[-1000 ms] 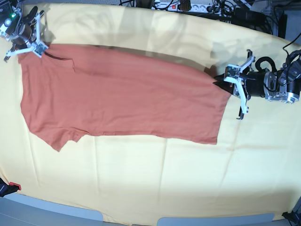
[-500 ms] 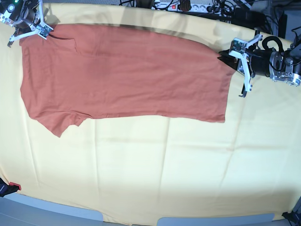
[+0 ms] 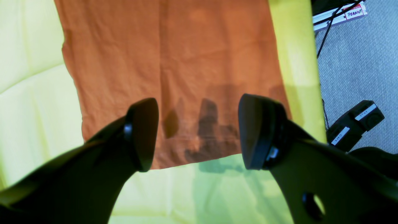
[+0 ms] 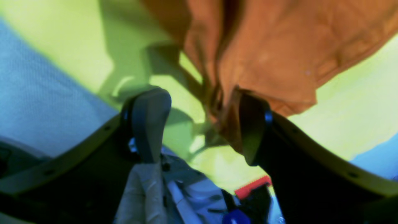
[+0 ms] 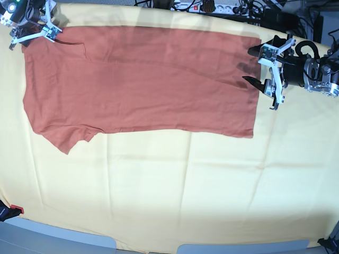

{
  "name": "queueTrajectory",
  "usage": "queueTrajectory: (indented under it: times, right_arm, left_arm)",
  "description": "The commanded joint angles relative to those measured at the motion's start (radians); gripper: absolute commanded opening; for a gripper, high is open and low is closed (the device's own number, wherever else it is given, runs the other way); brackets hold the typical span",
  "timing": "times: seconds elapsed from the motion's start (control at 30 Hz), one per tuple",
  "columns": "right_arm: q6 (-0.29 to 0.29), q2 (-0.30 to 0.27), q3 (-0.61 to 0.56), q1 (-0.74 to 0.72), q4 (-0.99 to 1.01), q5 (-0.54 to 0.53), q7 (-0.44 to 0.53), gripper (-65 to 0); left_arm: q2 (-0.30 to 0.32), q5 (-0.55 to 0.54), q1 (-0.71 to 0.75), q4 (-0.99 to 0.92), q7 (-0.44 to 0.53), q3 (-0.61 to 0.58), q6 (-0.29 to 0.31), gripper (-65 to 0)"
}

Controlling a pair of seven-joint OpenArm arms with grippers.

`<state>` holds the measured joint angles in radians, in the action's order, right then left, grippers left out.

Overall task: Fold the T-shirt properly
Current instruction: 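Pull the grasped edge toward the arm bases to straighten the shirt, then release and move both grippers to the shirt's opposite long edge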

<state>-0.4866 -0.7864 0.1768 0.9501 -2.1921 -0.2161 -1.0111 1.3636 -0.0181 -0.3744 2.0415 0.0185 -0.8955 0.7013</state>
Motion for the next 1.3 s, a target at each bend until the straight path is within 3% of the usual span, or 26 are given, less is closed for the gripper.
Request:
queueTrajectory:
  times: [0.0,0.13,0.3,0.37,0.43,0.5,0.57,0.7,0.83,1.03,1.17,1.27]
  right_arm:
    - [0.020,-0.015,0.013,0.006,-0.039,0.003,-0.002,-24.8]
    - [0.034,-0.015,0.071,0.051,-0.127,0.006,-0.011,-24.8]
    - [0.035,-0.014,0.225,0.170,-0.164,0.006,-0.003,-24.8]
    - [0.054,-0.014,0.290,0.195,-0.164,0.006,0.027,-24.8]
    - [0.082,-0.014,0.345,0.200,-0.164,0.003,0.071,-24.8]
    - [0.111,-0.014,0.382,0.200,-0.164,0.003,0.114,-24.8]
    - [0.132,-0.014,0.401,0.199,-0.164,0.003,0.150,-24.8]
    - [0.162,-0.014,0.402,0.199,-0.164,0.002,0.186,-24.8]
    - [0.177,-0.014,0.402,0.199,-0.164,0.003,0.185,-24.8]
    - [0.185,-0.014,0.402,0.199,-0.164,0.003,0.185,-24.7]
    - [0.185,-0.014,0.402,0.199,-0.164,0.003,0.185,-24.7]
    - [0.185,-0.014,0.402,0.199,-0.164,0.006,0.189,-24.7]
  left_arm:
    - [0.022,-0.010,-0.014,0.007,-0.004,0.013,-0.003,-24.3]
    - [0.034,-0.019,-0.014,0.007,-0.027,0.013,-0.003,-24.3]
    - [0.069,-0.031,-0.029,0.007,-0.027,0.013,-0.003,-24.3]
    - [0.069,-0.066,-0.050,0.005,-0.030,0.013,-0.003,-24.3]
    - [0.068,-0.172,-0.071,0.004,-0.087,0.013,-0.003,-24.3]
    - [0.055,-0.327,-0.097,-0.003,-0.193,0.013,-0.106,-24.2]
    - [0.024,-0.412,-0.129,-0.032,-0.272,0.015,-0.186,-24.2]
    - [-0.055,-0.519,-0.161,-0.166,-0.282,0.029,-0.231,-24.2]
    - [-0.161,-0.670,-0.158,-0.367,-0.288,0.077,-0.185,-24.2]
    - [-0.317,-0.975,-0.158,-0.720,-0.372,0.194,-0.012,-24.2]
    - [-0.387,-1.172,-0.158,-0.906,-0.474,0.239,-0.003,-24.2]
    - [-0.426,-1.226,-0.157,-1.006,-0.491,0.239,-0.003,-24.2]
